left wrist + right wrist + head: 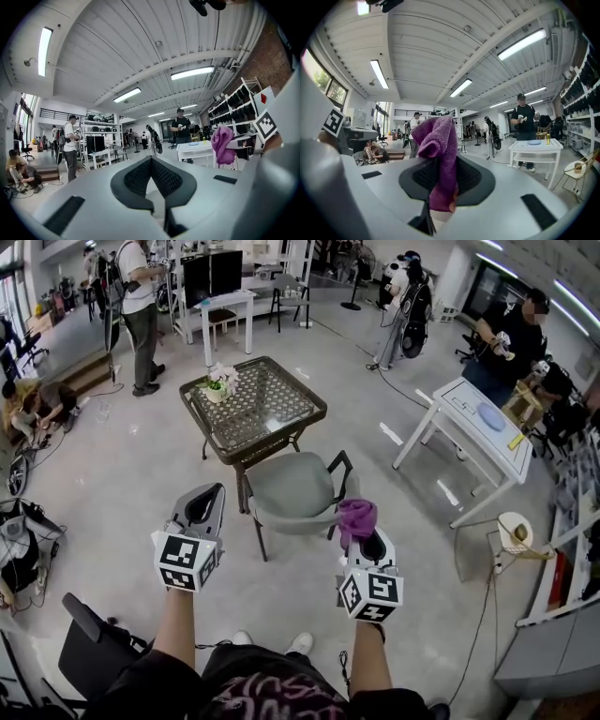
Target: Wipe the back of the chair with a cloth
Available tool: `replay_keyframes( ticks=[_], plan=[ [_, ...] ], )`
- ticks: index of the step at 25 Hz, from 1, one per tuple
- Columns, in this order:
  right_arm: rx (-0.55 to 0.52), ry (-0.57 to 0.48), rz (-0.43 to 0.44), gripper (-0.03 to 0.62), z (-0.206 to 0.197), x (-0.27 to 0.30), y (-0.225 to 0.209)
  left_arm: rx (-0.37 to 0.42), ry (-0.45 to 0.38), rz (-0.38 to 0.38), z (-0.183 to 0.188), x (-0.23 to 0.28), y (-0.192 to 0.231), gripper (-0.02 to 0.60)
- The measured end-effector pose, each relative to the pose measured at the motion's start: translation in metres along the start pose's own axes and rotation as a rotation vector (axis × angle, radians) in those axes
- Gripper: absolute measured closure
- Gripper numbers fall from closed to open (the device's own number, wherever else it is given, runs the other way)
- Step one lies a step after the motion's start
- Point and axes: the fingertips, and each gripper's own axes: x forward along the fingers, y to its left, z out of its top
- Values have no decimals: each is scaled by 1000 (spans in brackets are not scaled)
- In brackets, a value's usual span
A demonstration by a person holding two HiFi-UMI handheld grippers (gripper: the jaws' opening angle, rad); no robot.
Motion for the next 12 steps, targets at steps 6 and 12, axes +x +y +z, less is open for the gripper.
replay_keyframes(
  ticks=[6, 12],
  plan=[
    [-4, -11, 22, 502, 1, 6, 5, -2, -13, -13, 0, 0, -1, 572],
    [-10, -11, 19, 502, 6, 7, 5, -21, -13, -21, 2, -3, -1, 572]
  ],
)
